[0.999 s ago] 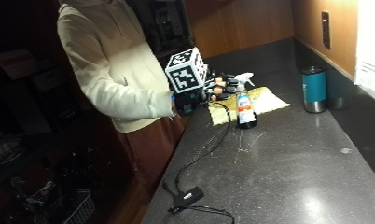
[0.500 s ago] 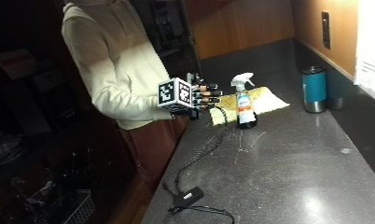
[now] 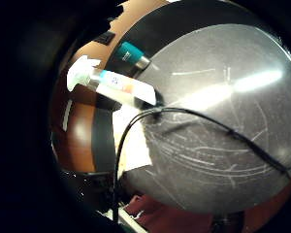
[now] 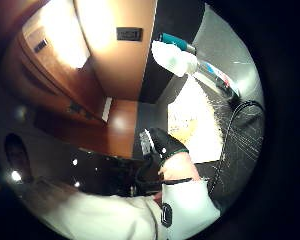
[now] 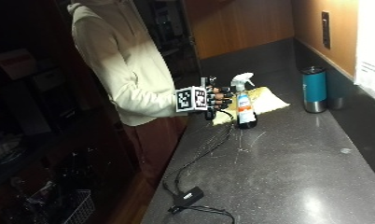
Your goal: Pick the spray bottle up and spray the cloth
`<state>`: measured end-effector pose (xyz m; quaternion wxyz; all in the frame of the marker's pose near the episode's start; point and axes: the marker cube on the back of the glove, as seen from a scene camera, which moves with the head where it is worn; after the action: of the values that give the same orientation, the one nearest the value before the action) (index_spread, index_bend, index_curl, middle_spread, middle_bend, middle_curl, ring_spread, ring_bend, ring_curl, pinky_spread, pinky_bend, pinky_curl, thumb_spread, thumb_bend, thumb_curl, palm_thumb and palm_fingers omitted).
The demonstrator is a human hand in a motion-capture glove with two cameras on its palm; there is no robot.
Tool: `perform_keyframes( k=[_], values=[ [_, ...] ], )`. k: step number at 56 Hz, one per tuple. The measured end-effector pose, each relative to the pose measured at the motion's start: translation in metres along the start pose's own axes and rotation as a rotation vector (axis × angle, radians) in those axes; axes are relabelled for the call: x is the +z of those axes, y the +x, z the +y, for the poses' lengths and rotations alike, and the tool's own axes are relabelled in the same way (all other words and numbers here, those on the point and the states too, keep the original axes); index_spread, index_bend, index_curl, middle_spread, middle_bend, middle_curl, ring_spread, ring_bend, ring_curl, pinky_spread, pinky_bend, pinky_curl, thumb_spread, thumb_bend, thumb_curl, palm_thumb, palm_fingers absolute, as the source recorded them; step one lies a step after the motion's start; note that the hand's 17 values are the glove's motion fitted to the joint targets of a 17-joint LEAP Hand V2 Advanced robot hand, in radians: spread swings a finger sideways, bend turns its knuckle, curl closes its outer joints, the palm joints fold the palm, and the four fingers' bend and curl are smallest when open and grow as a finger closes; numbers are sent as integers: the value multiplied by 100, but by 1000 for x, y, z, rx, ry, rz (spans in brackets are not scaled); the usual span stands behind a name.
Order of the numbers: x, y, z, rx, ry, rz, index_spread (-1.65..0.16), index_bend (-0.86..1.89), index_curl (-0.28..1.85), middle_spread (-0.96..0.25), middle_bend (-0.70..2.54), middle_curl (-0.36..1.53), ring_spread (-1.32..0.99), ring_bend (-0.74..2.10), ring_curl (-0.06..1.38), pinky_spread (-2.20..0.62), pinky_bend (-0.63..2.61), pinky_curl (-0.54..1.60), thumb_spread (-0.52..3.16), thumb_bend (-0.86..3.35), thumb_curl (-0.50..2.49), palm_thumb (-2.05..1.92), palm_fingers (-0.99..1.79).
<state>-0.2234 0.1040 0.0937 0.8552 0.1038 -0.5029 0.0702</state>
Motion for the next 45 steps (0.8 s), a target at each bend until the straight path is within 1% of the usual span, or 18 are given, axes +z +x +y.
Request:
perform_keyframes(
  k=[6,15,22,33,37,42,44,45],
  values=[
    [17,0,-3,32,42,-30,-30,12,20,1,24,34,1,40,29,11,46,35,96,-3,35,59,14],
    [40,4,-10,81,153,-88,-29,10,19,0,26,35,0,43,29,11,46,34,96,-3,35,60,18],
    [45,4,-30,178,170,-173,-29,10,18,-1,28,35,0,47,30,10,46,35,94,-2,36,62,23],
    [73,3,-58,224,173,-244,-30,14,20,-3,28,36,0,47,31,11,45,35,92,-3,36,65,29],
    [71,0,-74,252,166,-268,-30,18,22,-3,31,36,-1,46,30,10,39,33,91,-3,36,66,44],
    [79,-3,-86,270,174,-276,-29,26,27,-6,33,37,-4,48,29,8,29,30,91,-1,37,70,75],
    [88,-4,-88,262,177,-259,-29,26,28,-7,32,37,-5,46,29,6,27,29,90,-1,37,72,78],
    [90,-5,-89,258,176,-251,-27,29,31,-7,37,39,-7,47,31,5,23,29,91,1,38,77,93]
  ],
)
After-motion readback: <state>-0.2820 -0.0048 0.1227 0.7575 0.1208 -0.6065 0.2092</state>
